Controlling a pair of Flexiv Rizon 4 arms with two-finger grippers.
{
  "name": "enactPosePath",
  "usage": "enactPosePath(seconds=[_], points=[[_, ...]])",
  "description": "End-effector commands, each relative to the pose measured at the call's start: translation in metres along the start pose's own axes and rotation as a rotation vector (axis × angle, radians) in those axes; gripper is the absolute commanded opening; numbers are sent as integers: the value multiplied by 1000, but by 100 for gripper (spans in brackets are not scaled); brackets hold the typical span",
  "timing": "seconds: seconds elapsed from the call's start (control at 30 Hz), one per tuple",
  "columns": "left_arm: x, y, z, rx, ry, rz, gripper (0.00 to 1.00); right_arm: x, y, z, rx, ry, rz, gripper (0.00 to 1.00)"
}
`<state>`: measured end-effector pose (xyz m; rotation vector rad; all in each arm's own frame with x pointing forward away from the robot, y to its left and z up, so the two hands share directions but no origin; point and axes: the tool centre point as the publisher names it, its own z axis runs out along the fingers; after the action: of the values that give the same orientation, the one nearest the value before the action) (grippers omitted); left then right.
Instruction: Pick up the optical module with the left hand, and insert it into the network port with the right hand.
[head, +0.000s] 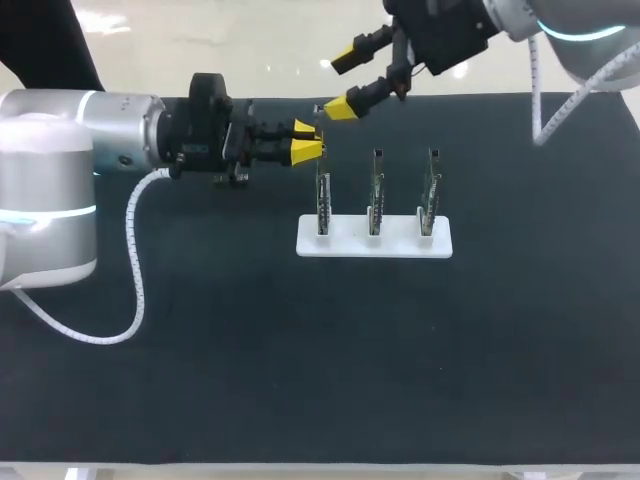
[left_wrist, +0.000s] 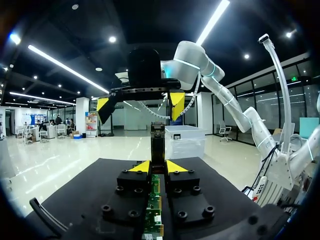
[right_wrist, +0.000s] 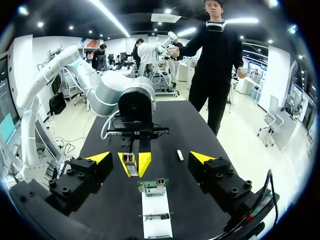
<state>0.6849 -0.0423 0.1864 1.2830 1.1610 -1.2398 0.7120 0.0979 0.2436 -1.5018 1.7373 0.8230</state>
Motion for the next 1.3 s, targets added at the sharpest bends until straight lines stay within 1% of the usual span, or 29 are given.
enactPosePath(seconds=[0.03, 0.63, 0.83, 1.0, 1.13, 1.3], points=[[0, -2, 0, -7, -1, 3, 0, -2, 2, 5, 12, -22, 10, 100], [0, -2, 0, -7, -1, 3, 0, -1, 2, 5, 5, -26, 6, 100], [0, -2, 0, -7, -1, 3, 0, -2, 14, 10, -5, -49, 18, 100], [0, -2, 0, -7, -1, 3, 0, -3, 15, 16, -5, -59, 13, 100], [0, -2, 0, -7, -1, 3, 0, -3, 16, 23, 13, -61, 8, 100], [0, -2, 0, -7, -1, 3, 0, -4, 19, 26, 9, -70, 12, 100]])
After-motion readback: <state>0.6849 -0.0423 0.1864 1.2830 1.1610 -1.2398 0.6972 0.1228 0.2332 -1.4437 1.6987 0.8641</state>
